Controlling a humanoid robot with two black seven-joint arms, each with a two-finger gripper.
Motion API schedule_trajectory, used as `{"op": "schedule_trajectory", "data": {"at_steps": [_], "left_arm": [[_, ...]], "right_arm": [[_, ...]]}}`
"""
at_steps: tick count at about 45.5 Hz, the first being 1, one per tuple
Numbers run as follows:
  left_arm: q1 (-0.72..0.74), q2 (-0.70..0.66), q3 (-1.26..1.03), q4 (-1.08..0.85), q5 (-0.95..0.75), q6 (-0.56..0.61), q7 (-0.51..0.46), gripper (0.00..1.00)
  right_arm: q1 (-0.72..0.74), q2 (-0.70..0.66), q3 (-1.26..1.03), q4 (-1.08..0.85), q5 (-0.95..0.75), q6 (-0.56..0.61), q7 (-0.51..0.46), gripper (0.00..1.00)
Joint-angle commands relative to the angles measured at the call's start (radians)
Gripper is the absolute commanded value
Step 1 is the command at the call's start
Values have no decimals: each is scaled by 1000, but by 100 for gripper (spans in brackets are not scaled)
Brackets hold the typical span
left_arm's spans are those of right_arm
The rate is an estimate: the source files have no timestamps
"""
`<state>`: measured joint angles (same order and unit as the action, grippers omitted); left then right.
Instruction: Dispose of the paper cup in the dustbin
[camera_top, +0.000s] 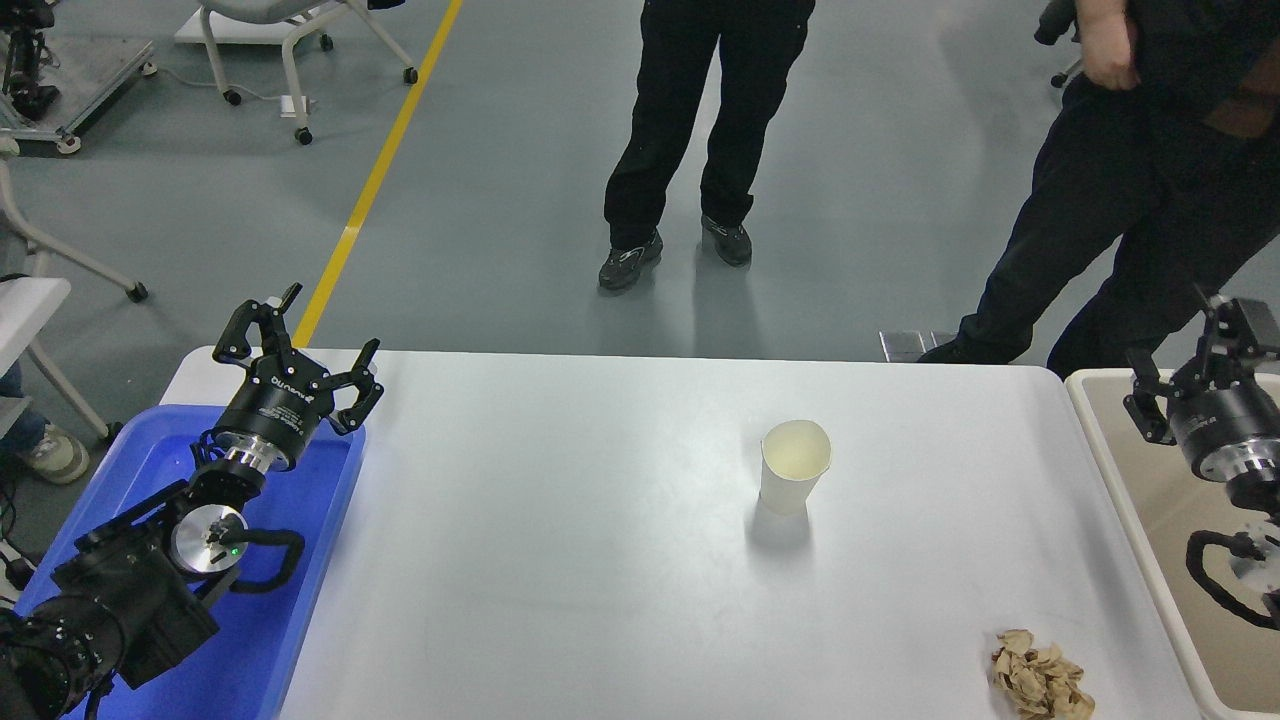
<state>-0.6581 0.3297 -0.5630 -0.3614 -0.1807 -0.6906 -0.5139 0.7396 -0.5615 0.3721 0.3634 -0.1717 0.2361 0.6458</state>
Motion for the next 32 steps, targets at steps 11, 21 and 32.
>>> {"op": "schedule_trajectory", "data": {"at_steps": [11,21,32], "left_arm": [[0,0,0,1,0,0,0,100],[0,0,0,1,0,0,0,100],[0,0,0,-1,0,-1,0,100]], "right_arm": [[271,-57,-562,8,-25,-9,-2,100],[409,-31,-800,17,-235,-9,0,100],[555,72,-901,20,-603,-9,0,100]]}}
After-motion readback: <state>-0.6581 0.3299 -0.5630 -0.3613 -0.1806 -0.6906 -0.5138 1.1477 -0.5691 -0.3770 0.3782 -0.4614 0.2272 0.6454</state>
